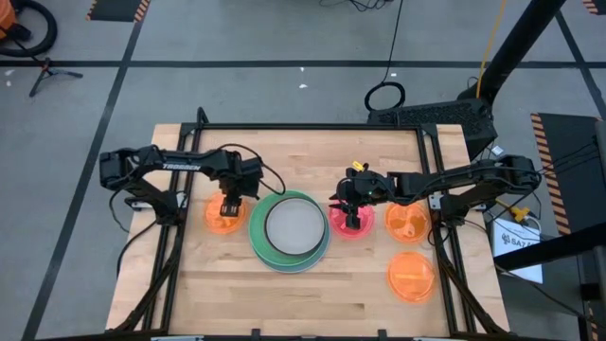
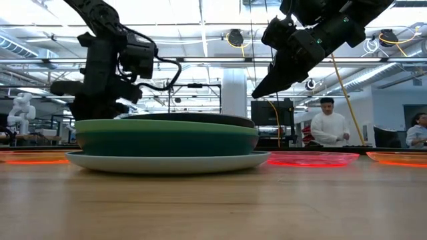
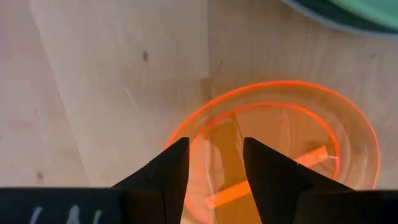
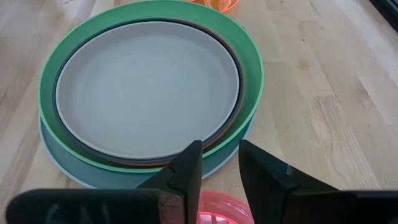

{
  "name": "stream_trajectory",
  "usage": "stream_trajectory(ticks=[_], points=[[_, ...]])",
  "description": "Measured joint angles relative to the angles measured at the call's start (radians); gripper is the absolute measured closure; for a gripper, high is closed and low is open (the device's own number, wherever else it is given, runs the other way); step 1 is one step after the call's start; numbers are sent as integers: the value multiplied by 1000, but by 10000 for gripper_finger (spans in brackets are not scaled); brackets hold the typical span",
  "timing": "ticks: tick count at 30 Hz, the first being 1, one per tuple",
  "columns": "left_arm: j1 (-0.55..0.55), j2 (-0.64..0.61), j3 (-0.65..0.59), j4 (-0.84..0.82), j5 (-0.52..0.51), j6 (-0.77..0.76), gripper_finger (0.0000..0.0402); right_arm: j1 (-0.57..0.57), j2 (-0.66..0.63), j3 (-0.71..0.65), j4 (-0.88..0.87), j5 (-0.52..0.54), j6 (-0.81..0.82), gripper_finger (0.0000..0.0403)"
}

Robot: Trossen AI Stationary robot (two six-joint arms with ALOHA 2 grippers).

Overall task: Stack plastic plates
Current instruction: Stack the top left transparent orange plate on top of the white plate

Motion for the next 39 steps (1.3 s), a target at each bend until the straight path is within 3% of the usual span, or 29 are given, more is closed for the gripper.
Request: stream_trajectory(ticks=[7, 18, 27, 31, 39], points=[[0, 3, 2, 21, -28, 22, 244, 0, 0, 0, 0, 0, 5, 305], [5, 126, 2, 61, -67, 80, 244, 0, 0, 0, 0, 0, 10, 305], [46, 146, 6, 72, -253, 30, 244, 0, 1, 0, 1, 0, 8, 305], [101, 146, 13, 88, -258, -19, 245, 0, 3, 0, 4, 0, 8, 305], [163, 146, 14, 106, -185, 67, 245, 0, 40, 0, 11, 0, 8, 305]])
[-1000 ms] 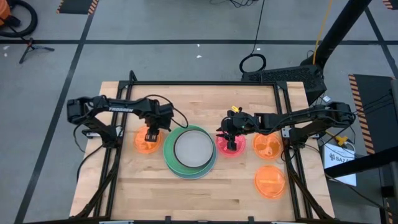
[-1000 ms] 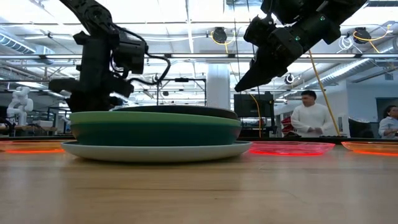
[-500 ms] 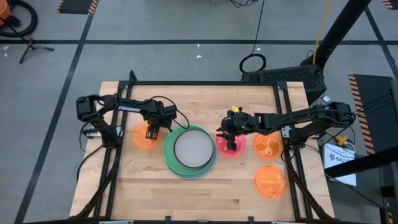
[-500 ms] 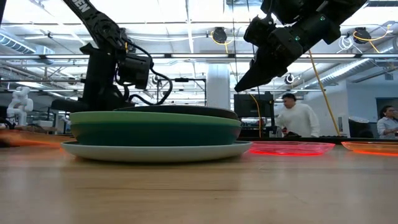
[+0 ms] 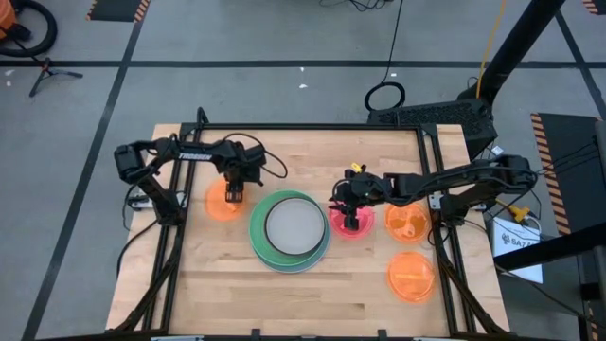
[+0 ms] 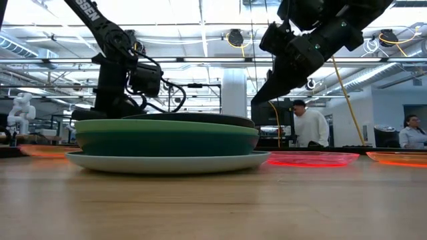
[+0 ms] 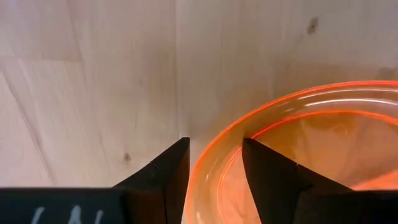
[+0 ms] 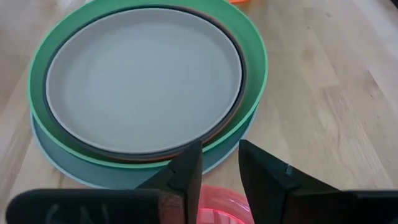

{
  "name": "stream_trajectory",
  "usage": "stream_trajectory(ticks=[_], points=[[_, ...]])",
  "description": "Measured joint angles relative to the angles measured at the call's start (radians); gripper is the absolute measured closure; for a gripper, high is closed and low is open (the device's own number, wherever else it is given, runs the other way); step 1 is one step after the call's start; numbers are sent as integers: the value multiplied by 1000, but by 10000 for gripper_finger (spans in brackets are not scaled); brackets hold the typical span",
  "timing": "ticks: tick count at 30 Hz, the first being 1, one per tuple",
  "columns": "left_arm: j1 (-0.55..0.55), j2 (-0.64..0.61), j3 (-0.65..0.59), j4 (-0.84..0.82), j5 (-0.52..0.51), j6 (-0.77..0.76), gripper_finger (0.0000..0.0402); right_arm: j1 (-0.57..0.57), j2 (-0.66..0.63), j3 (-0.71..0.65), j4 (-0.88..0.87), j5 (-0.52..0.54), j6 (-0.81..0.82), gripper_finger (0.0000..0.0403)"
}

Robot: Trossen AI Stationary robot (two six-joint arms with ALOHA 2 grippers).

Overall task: Stack plastic plates
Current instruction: Stack the top left transparent orange plate on top of the white plate

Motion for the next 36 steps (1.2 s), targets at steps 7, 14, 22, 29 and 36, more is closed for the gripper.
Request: stream_trajectory(ticks=[7, 14, 22, 29, 36], points=[[18, 0, 1, -15, 27, 0, 266, 0, 3, 0, 20, 0, -21, 305], [17, 0, 1, -32, 21, 1, 349, 0, 3, 0, 30, 0, -27, 305], [26, -1, 5, -55, -66, -26, 396, 0, 3, 0, 32, 0, -30, 305], [60, 1, 73, -98, -76, -102, 397, 0, 3, 0, 35, 1, -30, 305], [82, -9, 200, -183, -146, -140, 398, 0, 3, 0, 35, 1, -30, 305]])
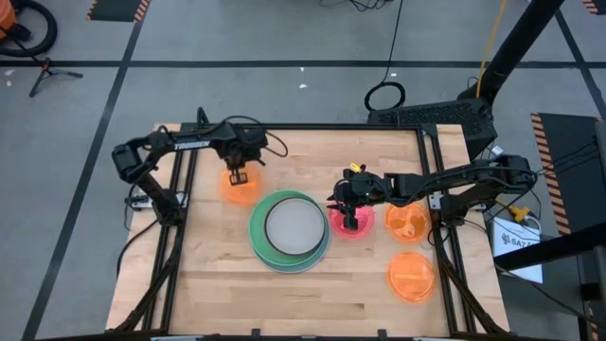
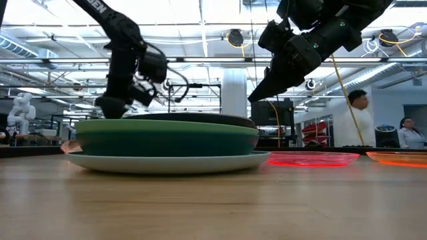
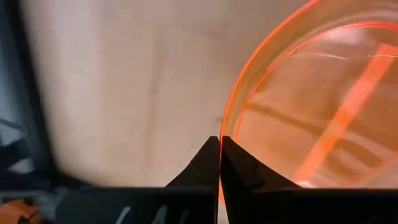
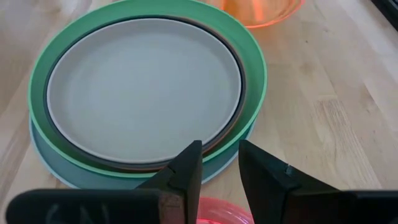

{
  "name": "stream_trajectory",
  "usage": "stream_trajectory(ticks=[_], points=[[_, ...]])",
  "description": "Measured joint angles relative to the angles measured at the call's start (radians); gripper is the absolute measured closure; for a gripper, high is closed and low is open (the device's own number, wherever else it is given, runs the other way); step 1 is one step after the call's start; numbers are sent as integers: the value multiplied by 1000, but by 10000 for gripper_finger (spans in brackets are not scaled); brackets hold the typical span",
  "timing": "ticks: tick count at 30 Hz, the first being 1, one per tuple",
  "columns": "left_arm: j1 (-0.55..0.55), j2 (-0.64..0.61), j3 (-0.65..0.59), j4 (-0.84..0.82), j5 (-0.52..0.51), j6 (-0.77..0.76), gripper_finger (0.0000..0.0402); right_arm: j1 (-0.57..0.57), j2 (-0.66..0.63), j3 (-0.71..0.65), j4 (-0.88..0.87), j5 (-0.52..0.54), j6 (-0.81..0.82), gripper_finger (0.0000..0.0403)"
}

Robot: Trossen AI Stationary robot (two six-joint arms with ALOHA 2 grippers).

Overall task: Stack plastic plates
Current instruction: Stack the top left transparent orange plate on top of the white plate

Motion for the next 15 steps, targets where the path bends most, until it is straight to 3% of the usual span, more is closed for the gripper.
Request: stream_trajectory(ticks=[11, 15], points=[[-4, -173, 225, -62, -27, -24, 399, 0, 0, 0, 0, 0, 0, 305], [-24, -243, 291, -68, 70, -101, 399, 0, 0, 0, 0, 0, 0, 305]])
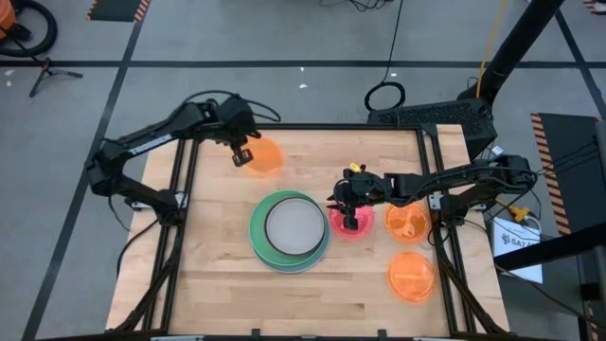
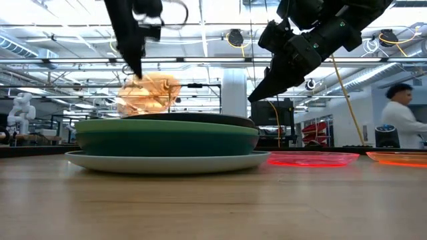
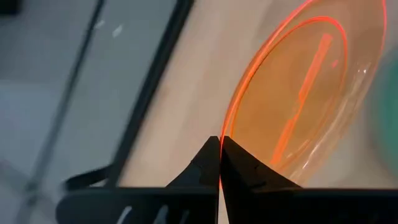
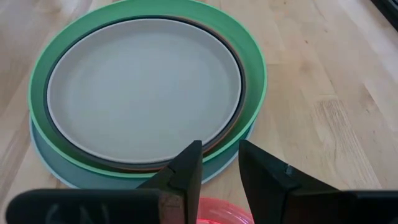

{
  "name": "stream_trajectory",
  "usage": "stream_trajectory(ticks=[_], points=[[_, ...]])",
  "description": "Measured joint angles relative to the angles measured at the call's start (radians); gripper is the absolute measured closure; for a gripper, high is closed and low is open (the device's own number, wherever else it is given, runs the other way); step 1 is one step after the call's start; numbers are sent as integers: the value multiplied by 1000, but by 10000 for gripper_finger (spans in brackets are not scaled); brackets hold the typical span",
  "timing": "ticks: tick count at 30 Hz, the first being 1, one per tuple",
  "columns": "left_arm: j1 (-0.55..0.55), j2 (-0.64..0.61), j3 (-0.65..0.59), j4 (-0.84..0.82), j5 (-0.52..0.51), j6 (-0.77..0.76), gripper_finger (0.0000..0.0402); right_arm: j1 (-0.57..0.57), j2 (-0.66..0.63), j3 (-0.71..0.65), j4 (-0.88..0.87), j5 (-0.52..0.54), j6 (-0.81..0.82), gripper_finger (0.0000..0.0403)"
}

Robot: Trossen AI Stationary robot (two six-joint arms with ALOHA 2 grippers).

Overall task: Stack plastic plates
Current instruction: Stack the top left transparent orange plate on top of the white plate

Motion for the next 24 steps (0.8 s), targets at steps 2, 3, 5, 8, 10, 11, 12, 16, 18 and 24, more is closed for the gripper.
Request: stream_trajectory(ticks=[2, 3, 5, 8, 10, 11, 12, 16, 18, 24], points=[[-14, -25, 22, 8, 108, -57, 399, 0, 0, 0, 0, 0, 0, 305], [-24, -35, 26, 14, 158, -88, 399, 0, 0, 0, 0, 0, 0, 305], [-59, -44, 27, 40, 208, -150, 399, 0, 0, 0, 0, 0, 0, 305], [-120, -41, 27, 57, 218, -226, 399, 0, 0, 0, 0, 0, 0, 305], [-173, -28, 27, 89, 219, -268, 399, 0, 0, 0, 0, 0, 0, 305], [-199, -18, 27, 110, 218, -283, 399, 0, 0, 0, 0, 0, 0, 305], [-227, -7, 27, 125, 215, -296, 399, 0, 0, 0, 0, 0, 0, 305], [-321, 44, 27, 182, 209, -324, 399, 0, 0, 0, 0, 0, 0, 305], [-356, 79, 27, 185, 204, -328, 399, 0, 0, 0, 0, 0, 0, 305], [-437, 195, 27, 192, 200, -352, 399, 0, 0, 0, 0, 0, 3, 305]])
